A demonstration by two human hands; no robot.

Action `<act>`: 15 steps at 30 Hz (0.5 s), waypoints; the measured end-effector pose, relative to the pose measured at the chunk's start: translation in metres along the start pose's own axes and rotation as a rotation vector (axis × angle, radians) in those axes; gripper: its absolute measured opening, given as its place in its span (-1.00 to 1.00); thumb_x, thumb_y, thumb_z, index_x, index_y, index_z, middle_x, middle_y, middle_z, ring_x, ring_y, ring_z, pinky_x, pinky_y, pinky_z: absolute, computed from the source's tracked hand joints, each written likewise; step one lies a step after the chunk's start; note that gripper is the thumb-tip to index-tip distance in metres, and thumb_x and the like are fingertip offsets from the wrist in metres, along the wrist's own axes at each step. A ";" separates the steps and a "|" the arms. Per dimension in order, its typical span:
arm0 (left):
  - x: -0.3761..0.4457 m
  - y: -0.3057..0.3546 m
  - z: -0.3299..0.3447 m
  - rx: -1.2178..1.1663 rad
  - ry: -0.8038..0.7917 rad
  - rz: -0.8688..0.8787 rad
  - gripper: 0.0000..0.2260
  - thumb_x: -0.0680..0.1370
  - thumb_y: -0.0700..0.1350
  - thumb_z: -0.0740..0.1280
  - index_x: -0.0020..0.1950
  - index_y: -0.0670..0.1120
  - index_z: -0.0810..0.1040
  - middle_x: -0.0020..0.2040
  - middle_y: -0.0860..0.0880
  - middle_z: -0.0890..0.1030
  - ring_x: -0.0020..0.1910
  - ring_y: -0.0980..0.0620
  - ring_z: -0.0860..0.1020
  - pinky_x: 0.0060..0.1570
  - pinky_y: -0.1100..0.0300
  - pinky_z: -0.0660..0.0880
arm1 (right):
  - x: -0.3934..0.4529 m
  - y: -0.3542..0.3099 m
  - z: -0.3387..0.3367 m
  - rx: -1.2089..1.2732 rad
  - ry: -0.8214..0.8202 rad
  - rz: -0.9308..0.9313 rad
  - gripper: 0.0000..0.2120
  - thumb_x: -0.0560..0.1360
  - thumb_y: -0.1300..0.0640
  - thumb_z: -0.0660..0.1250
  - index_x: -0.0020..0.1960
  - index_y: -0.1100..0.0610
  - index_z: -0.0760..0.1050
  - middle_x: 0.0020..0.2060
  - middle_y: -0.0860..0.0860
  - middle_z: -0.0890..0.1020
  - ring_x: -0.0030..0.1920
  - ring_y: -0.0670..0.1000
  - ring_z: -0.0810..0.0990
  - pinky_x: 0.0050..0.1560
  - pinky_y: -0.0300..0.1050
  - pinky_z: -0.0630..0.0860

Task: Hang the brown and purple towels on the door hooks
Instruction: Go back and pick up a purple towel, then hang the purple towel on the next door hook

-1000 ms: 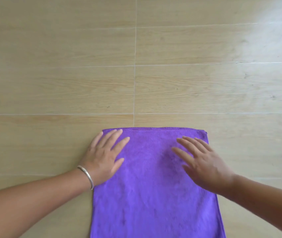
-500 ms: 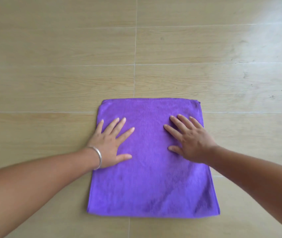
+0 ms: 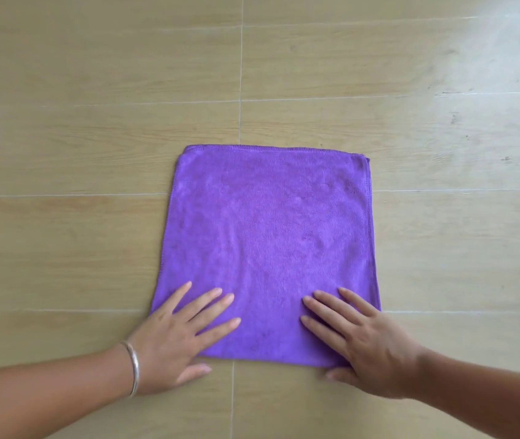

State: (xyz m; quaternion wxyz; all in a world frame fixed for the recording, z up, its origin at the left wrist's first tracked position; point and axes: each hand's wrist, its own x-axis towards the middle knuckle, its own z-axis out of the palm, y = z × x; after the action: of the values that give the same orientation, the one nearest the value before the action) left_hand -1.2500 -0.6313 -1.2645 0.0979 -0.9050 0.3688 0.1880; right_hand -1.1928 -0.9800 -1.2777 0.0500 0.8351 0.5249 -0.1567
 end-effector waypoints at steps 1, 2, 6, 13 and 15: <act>-0.009 0.001 0.004 0.007 -0.014 0.017 -0.28 0.39 0.33 0.27 0.48 0.04 0.32 0.50 -0.14 0.28 0.47 -0.15 0.27 0.29 -0.30 0.32 | -0.006 -0.001 0.004 -0.017 0.001 -0.002 -0.23 0.45 -0.35 0.20 0.49 0.11 0.28 0.49 0.13 0.25 0.48 0.15 0.24 0.35 0.20 0.19; -0.017 0.001 0.007 0.011 -0.025 0.027 -0.28 0.40 0.31 0.28 0.48 0.02 0.32 0.50 -0.13 0.28 0.49 -0.15 0.23 0.31 -0.29 0.31 | -0.011 -0.001 0.006 -0.026 -0.003 0.002 -0.23 0.44 -0.34 0.22 0.49 0.11 0.29 0.49 0.12 0.26 0.47 0.15 0.26 0.34 0.20 0.19; -0.029 -0.012 0.014 0.028 0.013 0.069 -0.42 0.51 0.15 0.16 0.47 -0.11 0.33 0.49 -0.11 0.28 0.48 -0.10 0.24 0.36 -0.21 0.28 | -0.016 0.001 0.014 -0.060 0.065 -0.003 -0.29 0.46 -0.25 0.27 0.49 0.10 0.29 0.48 0.10 0.28 0.45 0.15 0.30 0.34 0.21 0.20; -0.031 -0.020 0.018 -0.040 0.131 0.021 -0.54 0.50 -0.26 0.05 0.40 -0.21 0.41 0.42 -0.17 0.39 0.39 -0.12 0.39 0.30 -0.06 0.42 | -0.018 -0.005 0.018 -0.088 0.048 0.035 -0.39 0.49 -0.02 0.16 0.51 0.11 0.23 0.49 0.12 0.26 0.44 0.19 0.32 0.36 0.29 0.26; -0.029 -0.017 0.008 -0.063 0.096 0.005 -0.51 0.46 -0.28 0.05 0.36 -0.21 0.47 0.39 -0.16 0.44 0.34 -0.13 0.45 0.23 -0.10 0.46 | -0.018 -0.010 0.008 -0.073 0.015 0.081 -0.45 0.49 0.05 0.12 0.48 0.10 0.31 0.46 0.12 0.34 0.39 0.20 0.39 0.31 0.26 0.38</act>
State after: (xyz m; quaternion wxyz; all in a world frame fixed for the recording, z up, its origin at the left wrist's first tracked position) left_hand -1.2593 -0.5987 -1.2592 0.0510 -0.9147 0.3694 0.1559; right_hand -1.2102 -0.9927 -1.2786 0.0825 0.8545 0.4964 -0.1290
